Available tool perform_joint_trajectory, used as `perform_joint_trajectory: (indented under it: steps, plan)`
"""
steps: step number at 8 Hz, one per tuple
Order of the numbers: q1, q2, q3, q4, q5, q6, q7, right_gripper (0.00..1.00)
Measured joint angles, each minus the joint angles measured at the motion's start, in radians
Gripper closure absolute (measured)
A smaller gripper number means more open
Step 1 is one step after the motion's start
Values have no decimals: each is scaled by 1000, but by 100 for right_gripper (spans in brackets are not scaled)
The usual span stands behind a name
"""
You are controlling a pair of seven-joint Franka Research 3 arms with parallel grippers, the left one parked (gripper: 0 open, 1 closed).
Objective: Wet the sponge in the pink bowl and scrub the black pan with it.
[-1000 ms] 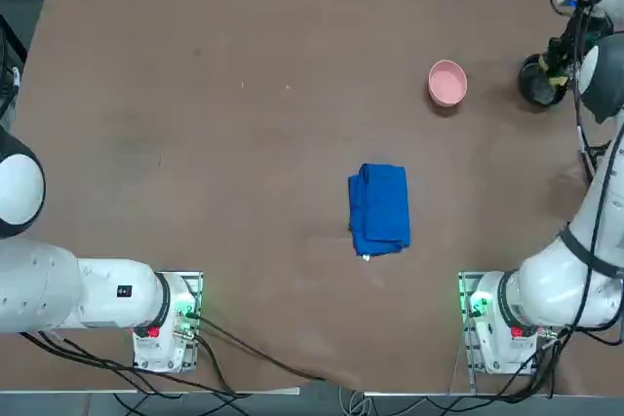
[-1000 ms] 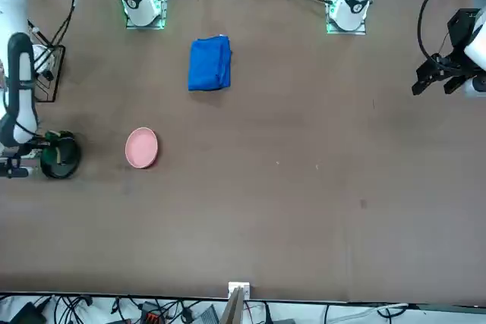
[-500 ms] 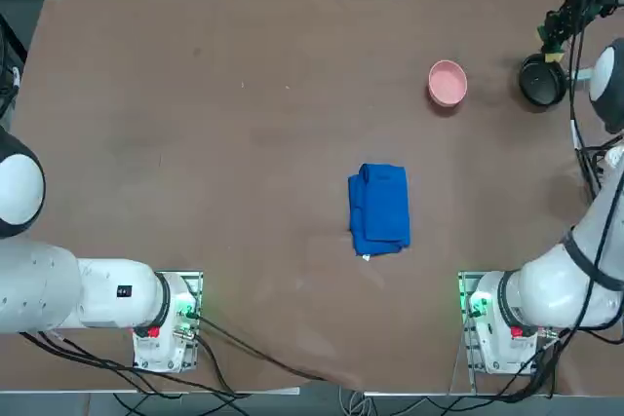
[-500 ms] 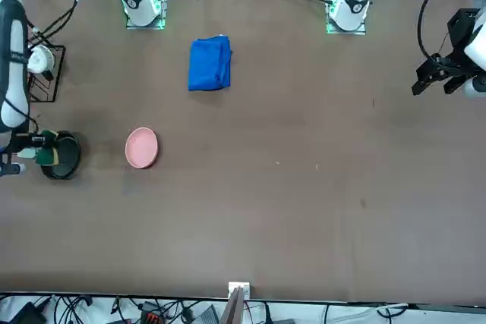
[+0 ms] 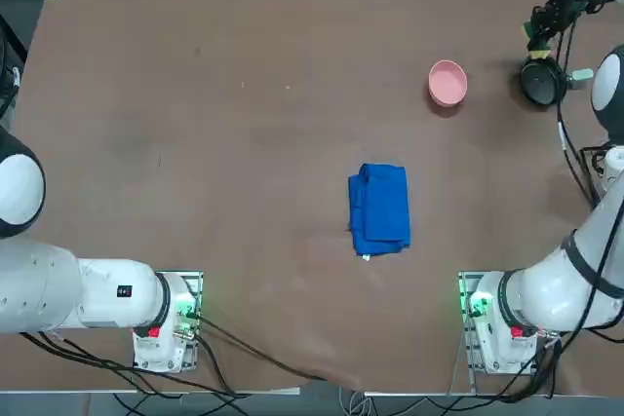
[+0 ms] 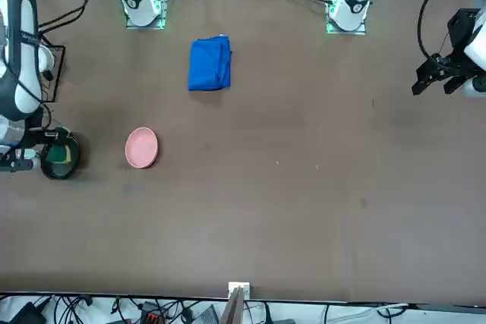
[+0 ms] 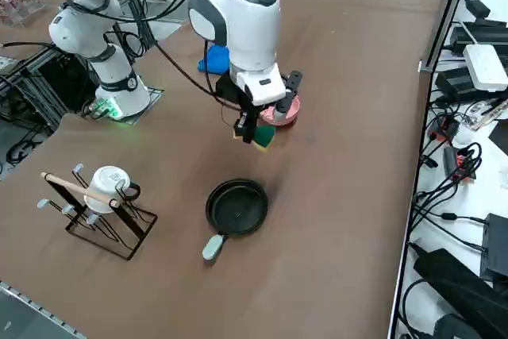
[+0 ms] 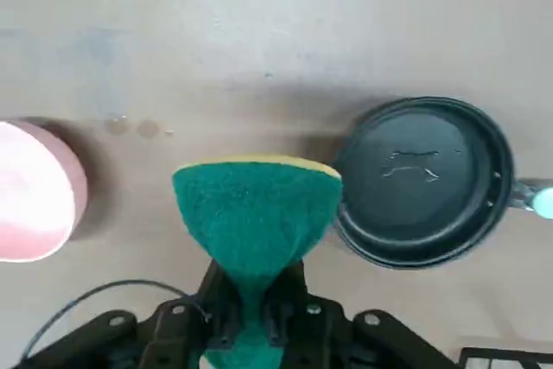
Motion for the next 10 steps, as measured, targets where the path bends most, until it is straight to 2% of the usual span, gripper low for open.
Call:
perform_joint_trajectory:
  steps: [4,6,8,10]
  plan:
    - [134,-31,3,-31,0,0,4,83]
    - [225,-53,5,-38,0,1,25,82]
    - [323,-65,7,-40,2,12,114,82]
    - [453,-63,11,-49,2,70,282,82]
